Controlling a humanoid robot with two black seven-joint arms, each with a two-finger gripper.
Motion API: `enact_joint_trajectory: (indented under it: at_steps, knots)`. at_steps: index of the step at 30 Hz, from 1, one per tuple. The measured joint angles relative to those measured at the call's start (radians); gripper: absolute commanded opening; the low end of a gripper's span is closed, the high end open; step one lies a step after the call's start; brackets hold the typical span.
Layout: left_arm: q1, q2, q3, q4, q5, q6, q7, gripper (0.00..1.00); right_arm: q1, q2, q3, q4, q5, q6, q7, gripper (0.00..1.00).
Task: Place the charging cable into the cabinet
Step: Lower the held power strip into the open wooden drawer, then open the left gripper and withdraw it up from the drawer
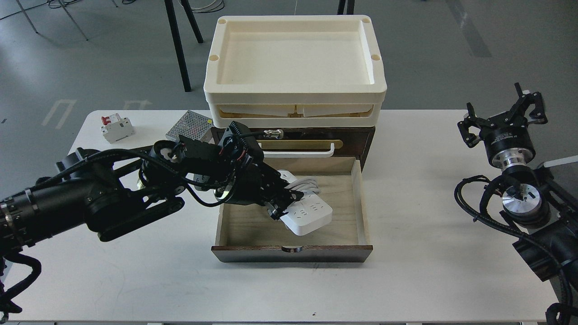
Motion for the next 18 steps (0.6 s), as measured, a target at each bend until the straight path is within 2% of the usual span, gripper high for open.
enact_joint_trajectory:
  at_steps: [3, 5, 7, 9, 12, 16, 18]
  knots:
    - [0.003, -0.017, 0.003, 0.054, 0.000, 0.000, 0.015, 0.07, 0.000, 0.000, 0.000, 0.000, 0.000, 0.000, 0.000, 1.00]
    - [0.006, -0.018, 0.008, 0.062, -0.001, 0.000, 0.018, 0.14, 0.000, 0.000, 0.000, 0.000, 0.000, 0.000, 0.000, 1.00]
    - [0.015, -0.020, 0.010, 0.065, -0.002, 0.000, 0.020, 0.30, 0.000, 0.000, 0.000, 0.000, 0.000, 0.000, 0.000, 1.00]
    - [0.028, -0.021, 0.007, 0.065, -0.004, 0.000, 0.021, 0.58, 0.000, 0.000, 0.000, 0.000, 0.000, 0.000, 0.000, 1.00]
    - [0.040, -0.023, 0.001, 0.063, -0.006, 0.012, 0.022, 0.65, 0.000, 0.000, 0.000, 0.000, 0.000, 0.000, 0.000, 1.00]
    - [0.048, -0.024, -0.004, 0.050, -0.012, 0.061, 0.012, 0.81, 0.000, 0.000, 0.000, -0.001, 0.000, 0.000, 0.000, 1.00]
    - [0.050, -0.022, -0.022, 0.029, -0.030, 0.089, 0.009, 0.83, 0.000, 0.000, 0.000, -0.001, 0.000, 0.000, 0.000, 1.00]
